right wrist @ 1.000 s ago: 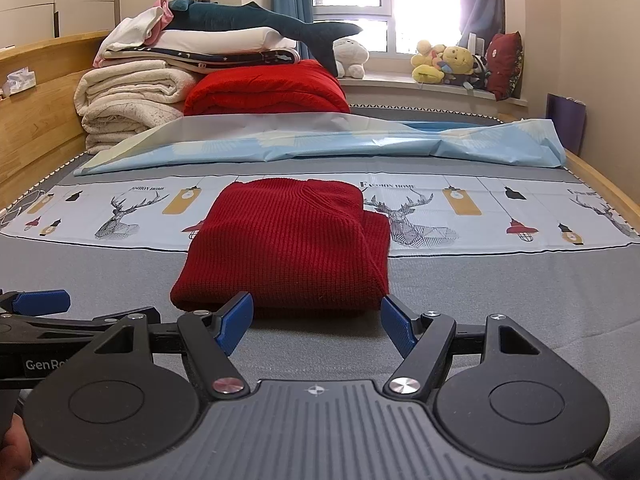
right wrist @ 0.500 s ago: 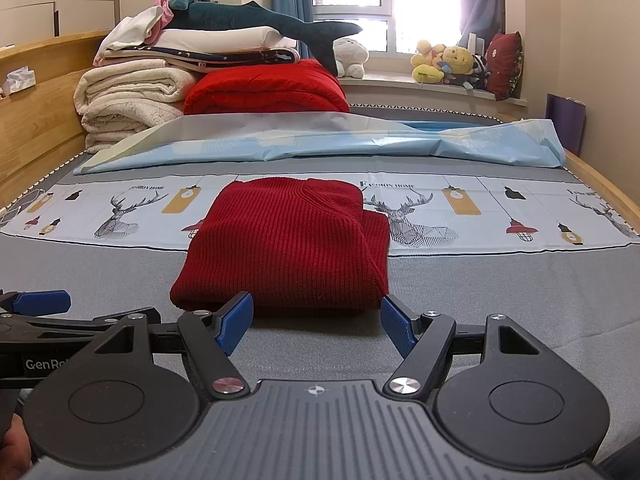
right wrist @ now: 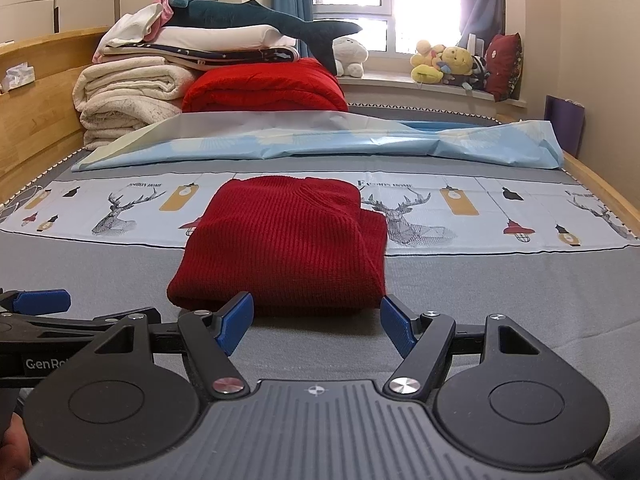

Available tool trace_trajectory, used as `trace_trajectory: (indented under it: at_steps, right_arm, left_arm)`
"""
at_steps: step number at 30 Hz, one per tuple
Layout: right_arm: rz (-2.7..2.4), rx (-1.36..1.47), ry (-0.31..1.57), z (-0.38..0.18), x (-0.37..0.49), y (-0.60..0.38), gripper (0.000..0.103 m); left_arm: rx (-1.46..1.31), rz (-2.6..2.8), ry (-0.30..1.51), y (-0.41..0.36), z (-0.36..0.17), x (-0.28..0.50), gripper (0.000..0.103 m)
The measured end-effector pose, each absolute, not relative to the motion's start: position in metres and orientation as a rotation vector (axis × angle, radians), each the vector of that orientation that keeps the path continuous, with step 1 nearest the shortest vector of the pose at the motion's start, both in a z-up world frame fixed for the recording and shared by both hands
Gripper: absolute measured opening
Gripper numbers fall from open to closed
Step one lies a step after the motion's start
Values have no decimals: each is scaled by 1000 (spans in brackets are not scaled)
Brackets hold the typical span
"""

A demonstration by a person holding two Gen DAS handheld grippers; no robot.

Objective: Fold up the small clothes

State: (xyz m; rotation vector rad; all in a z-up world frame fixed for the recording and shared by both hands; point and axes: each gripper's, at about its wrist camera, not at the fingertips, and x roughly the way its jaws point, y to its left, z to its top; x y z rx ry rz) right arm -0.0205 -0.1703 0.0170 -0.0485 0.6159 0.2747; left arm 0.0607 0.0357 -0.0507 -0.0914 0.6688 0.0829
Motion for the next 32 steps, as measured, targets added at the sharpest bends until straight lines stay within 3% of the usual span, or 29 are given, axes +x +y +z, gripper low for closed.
trace_trajectory:
  at_steps: [32]
  right_arm:
    - [270,-65,638,11,-20,-166,69]
  left_arm:
    - [-91,66,689,38,-56,64,102]
